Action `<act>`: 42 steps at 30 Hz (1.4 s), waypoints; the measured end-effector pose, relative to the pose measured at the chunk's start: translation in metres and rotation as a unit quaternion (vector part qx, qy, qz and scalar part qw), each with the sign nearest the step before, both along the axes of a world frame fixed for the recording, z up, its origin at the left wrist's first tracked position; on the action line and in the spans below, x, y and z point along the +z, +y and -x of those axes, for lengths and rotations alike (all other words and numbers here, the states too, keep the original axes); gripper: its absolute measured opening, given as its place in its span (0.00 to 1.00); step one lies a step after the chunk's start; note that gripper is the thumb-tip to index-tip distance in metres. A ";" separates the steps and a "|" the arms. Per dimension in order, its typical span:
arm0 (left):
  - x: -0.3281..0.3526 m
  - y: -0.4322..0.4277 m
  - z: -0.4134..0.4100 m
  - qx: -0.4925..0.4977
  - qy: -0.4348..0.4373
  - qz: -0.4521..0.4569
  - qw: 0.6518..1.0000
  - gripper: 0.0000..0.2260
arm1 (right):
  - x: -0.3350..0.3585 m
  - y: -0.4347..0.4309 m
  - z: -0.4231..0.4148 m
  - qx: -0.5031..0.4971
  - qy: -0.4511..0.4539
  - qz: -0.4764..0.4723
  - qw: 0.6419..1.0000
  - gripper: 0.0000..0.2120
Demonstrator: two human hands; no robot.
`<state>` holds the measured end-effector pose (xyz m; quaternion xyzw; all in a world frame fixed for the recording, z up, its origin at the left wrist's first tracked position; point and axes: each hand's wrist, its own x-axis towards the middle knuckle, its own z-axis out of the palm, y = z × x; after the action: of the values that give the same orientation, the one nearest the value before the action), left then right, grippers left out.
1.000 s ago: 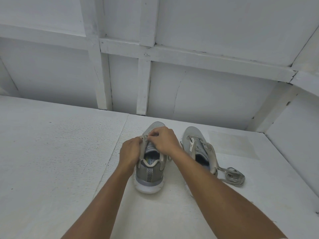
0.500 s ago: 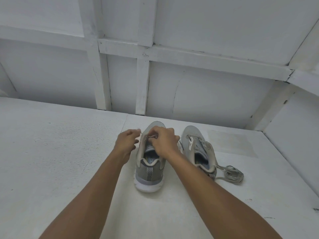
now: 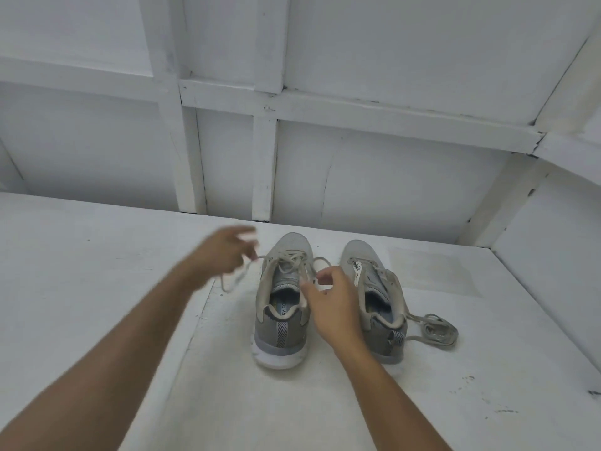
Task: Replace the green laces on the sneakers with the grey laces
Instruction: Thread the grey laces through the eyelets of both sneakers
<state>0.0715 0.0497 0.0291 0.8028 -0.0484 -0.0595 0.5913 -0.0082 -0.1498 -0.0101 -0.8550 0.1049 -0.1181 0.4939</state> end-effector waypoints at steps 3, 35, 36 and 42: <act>-0.026 -0.026 0.007 -0.062 -0.045 -0.259 0.963 0.07 | -0.001 0.003 -0.003 0.006 0.007 -0.003 1.000 0.09; 0.016 -0.061 0.006 -0.070 -0.158 -0.304 0.937 0.06 | 0.015 -0.006 -0.035 0.021 0.115 -0.024 0.993 0.15; 0.015 -0.062 0.006 -0.069 -0.158 -0.314 0.934 0.06 | 0.013 -0.006 -0.037 0.021 0.116 -0.033 0.992 0.15; 0.014 -0.067 0.006 -0.072 -0.167 -0.336 0.924 0.07 | 0.007 -0.006 -0.042 0.018 0.124 -0.043 0.991 0.14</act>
<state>0.0653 -0.0172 0.0432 0.9469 -0.1811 0.0201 0.2648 0.0336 -0.1556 -0.0031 -0.8429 0.1544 0.0022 0.5155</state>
